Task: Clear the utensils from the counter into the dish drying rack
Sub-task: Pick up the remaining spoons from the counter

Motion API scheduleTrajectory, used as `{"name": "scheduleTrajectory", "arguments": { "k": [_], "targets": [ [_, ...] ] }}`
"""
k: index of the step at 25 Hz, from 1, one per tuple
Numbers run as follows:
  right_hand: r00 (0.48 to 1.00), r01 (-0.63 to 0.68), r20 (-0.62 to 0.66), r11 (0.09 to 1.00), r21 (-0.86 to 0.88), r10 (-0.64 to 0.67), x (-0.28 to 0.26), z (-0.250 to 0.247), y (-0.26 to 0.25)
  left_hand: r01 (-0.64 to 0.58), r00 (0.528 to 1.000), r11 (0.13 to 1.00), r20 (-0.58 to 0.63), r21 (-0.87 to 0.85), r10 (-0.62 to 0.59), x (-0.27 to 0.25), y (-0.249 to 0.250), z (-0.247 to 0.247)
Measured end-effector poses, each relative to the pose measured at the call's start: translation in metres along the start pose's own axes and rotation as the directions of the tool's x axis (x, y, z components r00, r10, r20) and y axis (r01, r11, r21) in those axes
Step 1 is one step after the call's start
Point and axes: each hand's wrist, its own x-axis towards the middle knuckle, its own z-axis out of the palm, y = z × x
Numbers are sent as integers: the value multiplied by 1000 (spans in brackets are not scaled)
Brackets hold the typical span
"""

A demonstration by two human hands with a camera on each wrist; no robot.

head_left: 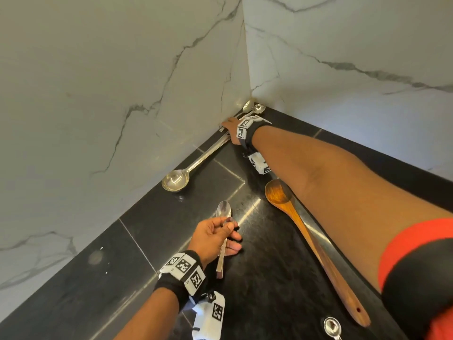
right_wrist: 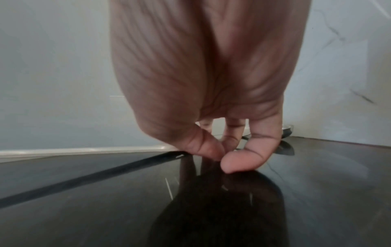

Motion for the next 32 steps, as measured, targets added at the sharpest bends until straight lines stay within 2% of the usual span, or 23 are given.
{"name": "scheduleTrajectory", "arguments": {
  "k": [4,7,10,13,18,20,22,24,26,27,29,32],
  "targets": [
    [999,8,-47,993,-122,-13,-13,2,-1,-17,1000,1000,-24,10,17,0,-2,1],
    [996,35,-77,998,-59,-39,-26,4,9,-27,999,1000,-41,11,27,-2,-1,3],
    [999,45,-22,998,44,-44,-65,20,26,-27,998,999,-50,19,28,-3,0,3],
    [993,119,5,989,91,-120,-114,44,46,-38,997,999,-63,27,40,-3,-1,5],
    [967,109,225,992,65,-120,-190,46,63,-56,994,997,-90,54,60,-4,-2,6],
    [958,138,243,988,66,-150,-212,46,70,-62,993,996,-100,59,68,-4,-2,7],
    [968,139,191,983,122,-161,-232,43,80,-69,992,996,-102,63,75,-5,-3,7],
    [992,96,62,975,202,-110,-244,42,91,-73,992,995,-96,71,80,-6,-3,8],
    [998,4,-57,970,244,10,-247,42,95,-75,993,994,-87,75,81,-6,-3,7],
    [994,-51,-79,961,273,75,-243,43,95,-81,993,994,-79,73,86,-5,-3,6],
    [982,-165,-35,934,316,185,-230,46,88,-97,992,993,-70,72,102,-5,-3,4],
    [964,-260,22,923,285,265,-205,51,79,-148,983,987,-97,62,154,-10,-5,6]
  ]
}}
